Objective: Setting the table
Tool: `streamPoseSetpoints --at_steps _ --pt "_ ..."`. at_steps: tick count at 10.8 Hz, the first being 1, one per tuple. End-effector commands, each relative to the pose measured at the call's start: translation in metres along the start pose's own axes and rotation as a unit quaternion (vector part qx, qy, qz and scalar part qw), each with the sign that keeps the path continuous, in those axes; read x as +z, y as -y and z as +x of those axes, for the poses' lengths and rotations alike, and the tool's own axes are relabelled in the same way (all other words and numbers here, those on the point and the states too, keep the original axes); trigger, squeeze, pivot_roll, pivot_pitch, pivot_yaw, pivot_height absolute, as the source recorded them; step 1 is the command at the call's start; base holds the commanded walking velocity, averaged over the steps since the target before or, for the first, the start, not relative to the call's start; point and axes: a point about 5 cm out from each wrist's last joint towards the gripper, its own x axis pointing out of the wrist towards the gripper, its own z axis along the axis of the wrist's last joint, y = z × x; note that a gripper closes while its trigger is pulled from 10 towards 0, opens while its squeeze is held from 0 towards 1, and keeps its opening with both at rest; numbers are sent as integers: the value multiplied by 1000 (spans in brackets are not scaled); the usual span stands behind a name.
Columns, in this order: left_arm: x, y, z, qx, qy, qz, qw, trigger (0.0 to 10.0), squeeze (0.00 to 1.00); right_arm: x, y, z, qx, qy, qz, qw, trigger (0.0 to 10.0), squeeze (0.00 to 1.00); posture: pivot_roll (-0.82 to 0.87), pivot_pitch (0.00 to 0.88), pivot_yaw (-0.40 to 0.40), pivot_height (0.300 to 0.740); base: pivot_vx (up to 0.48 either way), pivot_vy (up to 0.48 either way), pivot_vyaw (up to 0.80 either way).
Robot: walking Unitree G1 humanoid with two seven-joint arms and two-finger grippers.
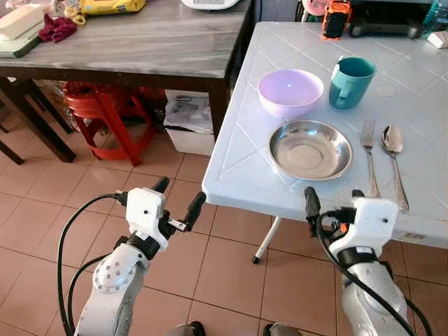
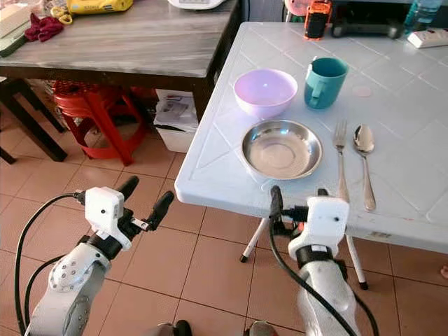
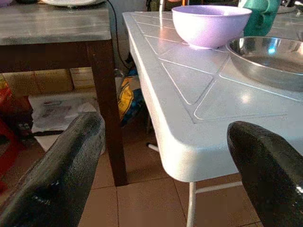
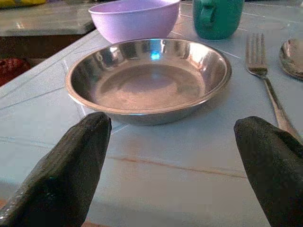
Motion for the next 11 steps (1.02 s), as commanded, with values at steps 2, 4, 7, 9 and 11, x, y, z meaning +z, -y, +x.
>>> streamPoseSetpoints --at_steps 2,4,7,9,11 --pt "1 0 -1 -14 1 -3 1000 10000 0 10 -3 5 3 20 -13 1000 10000 0 -74 171 104 740 0 0 0" --pt "5 2 0 -28 8 -4 1000 10000 0 22 0 9 11 45 -16 999 10000 0 -74 181 104 740 0 0 0" --pt "8 12 1 -101 10 29 994 10000 0 22 23 15 -60 21 18 998 10000 0 -72 198 112 740 0 0 0" --pt "12 7 5 -96 12 31 995 10000 0 24 32 19 -79 22 18 996 10000 0 -79 205 129 740 0 0 0" --pt "10 12 5 -93 12 27 995 10000 0 26 31 21 -72 27 22 997 10000 0 -84 204 132 740 0 0 0"
